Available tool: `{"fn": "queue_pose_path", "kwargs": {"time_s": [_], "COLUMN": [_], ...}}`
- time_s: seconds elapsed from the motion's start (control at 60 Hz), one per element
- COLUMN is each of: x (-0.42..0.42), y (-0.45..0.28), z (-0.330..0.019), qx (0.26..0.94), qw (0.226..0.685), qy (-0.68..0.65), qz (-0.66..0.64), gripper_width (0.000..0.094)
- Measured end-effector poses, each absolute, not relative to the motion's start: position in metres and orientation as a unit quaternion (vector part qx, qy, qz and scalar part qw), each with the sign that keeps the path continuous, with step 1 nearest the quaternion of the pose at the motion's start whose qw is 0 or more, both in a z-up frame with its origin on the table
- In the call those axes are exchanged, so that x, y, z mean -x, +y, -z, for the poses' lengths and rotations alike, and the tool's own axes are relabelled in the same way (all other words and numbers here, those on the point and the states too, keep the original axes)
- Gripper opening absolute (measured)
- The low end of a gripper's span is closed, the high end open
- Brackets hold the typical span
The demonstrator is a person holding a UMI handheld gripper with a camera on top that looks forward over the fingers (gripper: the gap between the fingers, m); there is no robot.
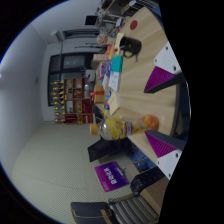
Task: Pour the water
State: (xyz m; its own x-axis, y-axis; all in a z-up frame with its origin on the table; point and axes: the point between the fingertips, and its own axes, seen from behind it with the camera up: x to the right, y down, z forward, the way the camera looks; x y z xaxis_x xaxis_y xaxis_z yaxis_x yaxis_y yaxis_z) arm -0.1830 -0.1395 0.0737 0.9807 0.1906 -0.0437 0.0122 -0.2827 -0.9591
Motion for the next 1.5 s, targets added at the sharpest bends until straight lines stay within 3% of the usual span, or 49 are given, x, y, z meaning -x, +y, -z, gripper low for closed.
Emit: {"fn": "queue_pose_path", "kwargs": {"time_s": [0.15,0.317,0.333,0.4,0.533,0.717,0.85,0.983,1.0,1.083,1.217,1.233,1.35,1.5], "x": [0.233,0.234,0.235,0.236,0.232,0.252,0.245,0.2,0.179,0.14,0.063,0.069,0.037,0.011], "y": [-0.085,-0.036,-0.032,-0.023,-0.012,-0.011,-0.001,0.015,0.022,0.029,0.055,0.047,0.047,0.038], "z": [-0.059,-0.067,-0.068,-0.062,-0.066,-0.063,-0.119,-0.196,-0.191,-0.219,-0.182,-0.193,-0.168,-0.172], "qx": [0.782,0.761,0.759,0.764,0.751,0.793,0.796,0.747,0.737,0.684,0.58,0.565,0.475,0.385], "qw": [0.618,0.648,0.651,0.645,0.66,0.607,0.6,0.586,0.584,0.547,0.438,0.418,0.313,0.256], "qy": [-0.053,0.0,0.002,-0.001,-0.022,-0.051,0.029,0.205,0.218,0.32,0.441,0.462,0.53,0.562], "qz": [-0.061,-0.027,-0.027,-0.015,0.012,0.002,-0.075,-0.237,-0.261,-0.36,-0.527,-0.541,-0.629,-0.686], "gripper_width": [0.0796,0.0795,0.0782,0.0419,0.0415,0.0292,0.0293,0.0292,0.0291,0.0291,0.0288,0.029,0.0291,0.0293]}}
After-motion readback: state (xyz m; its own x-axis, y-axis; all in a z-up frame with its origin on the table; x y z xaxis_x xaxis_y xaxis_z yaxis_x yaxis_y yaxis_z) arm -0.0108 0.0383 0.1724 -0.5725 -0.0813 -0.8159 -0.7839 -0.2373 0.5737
